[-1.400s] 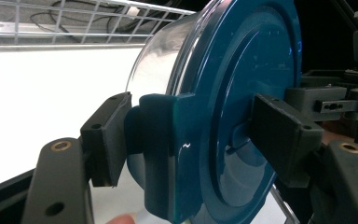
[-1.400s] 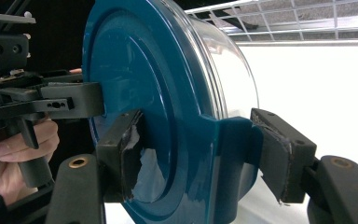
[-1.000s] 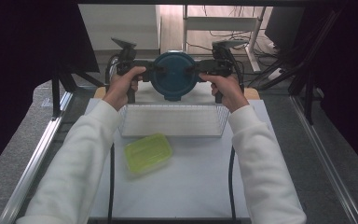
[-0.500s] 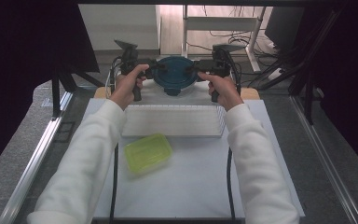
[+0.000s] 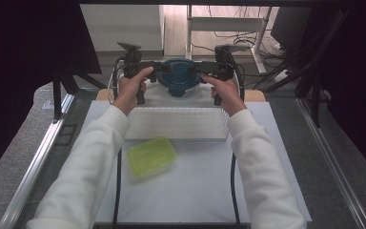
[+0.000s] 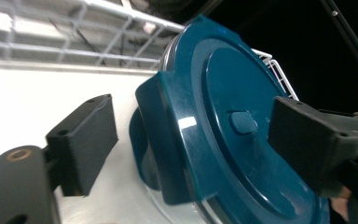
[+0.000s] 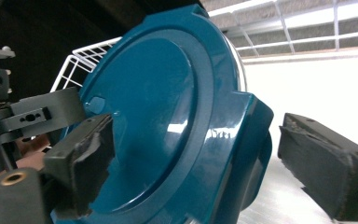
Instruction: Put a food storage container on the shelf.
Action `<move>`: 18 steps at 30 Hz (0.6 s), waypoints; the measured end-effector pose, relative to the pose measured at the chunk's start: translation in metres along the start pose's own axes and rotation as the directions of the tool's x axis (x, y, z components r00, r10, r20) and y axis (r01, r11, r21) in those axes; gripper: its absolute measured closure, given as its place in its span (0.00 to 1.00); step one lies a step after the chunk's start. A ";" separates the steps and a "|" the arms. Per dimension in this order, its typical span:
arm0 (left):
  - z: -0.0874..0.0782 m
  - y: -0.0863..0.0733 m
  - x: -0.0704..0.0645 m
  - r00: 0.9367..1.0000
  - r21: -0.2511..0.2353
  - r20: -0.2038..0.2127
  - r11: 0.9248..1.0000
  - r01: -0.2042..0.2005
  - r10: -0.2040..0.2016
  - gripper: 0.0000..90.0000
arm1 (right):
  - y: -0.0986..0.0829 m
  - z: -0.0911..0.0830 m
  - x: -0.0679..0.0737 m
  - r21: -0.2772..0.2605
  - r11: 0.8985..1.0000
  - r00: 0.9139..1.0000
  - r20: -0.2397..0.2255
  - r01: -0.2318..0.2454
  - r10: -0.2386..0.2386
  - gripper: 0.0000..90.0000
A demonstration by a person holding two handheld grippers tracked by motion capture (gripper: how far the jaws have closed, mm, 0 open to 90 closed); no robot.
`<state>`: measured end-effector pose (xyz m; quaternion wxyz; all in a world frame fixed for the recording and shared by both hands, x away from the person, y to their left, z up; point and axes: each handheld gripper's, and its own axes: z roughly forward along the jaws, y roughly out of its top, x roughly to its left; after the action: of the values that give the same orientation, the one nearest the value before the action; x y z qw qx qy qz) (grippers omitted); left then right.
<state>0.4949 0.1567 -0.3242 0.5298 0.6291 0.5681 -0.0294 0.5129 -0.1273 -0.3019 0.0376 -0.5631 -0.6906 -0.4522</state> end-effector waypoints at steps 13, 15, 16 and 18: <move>-0.059 -0.041 -0.021 0.975 -0.039 -0.043 0.975 -0.221 0.219 0.20 | -0.029 -0.045 0.016 -0.089 0.968 0.972 0.040 0.233 -0.230 0.12; -0.067 -0.055 -0.025 0.960 -0.024 -0.057 0.961 -0.275 0.273 0.22 | -0.038 -0.053 0.016 -0.094 0.957 0.962 0.041 0.273 -0.270 0.14; -0.071 -0.063 -0.027 0.954 -0.022 -0.058 0.955 -0.294 0.293 0.23 | -0.044 -0.057 0.016 -0.098 0.950 0.955 0.038 0.296 -0.294 0.16; -0.079 -0.077 -0.029 0.945 -0.020 -0.053 0.946 -0.325 0.323 0.25 | -0.056 -0.066 0.016 -0.098 0.937 0.942 0.029 0.335 -0.333 0.18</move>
<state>0.3824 0.1761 -0.3201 0.5223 0.7067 0.4702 0.0816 0.4314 -0.1567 -0.2866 -0.0723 -0.4416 -0.7526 -0.4831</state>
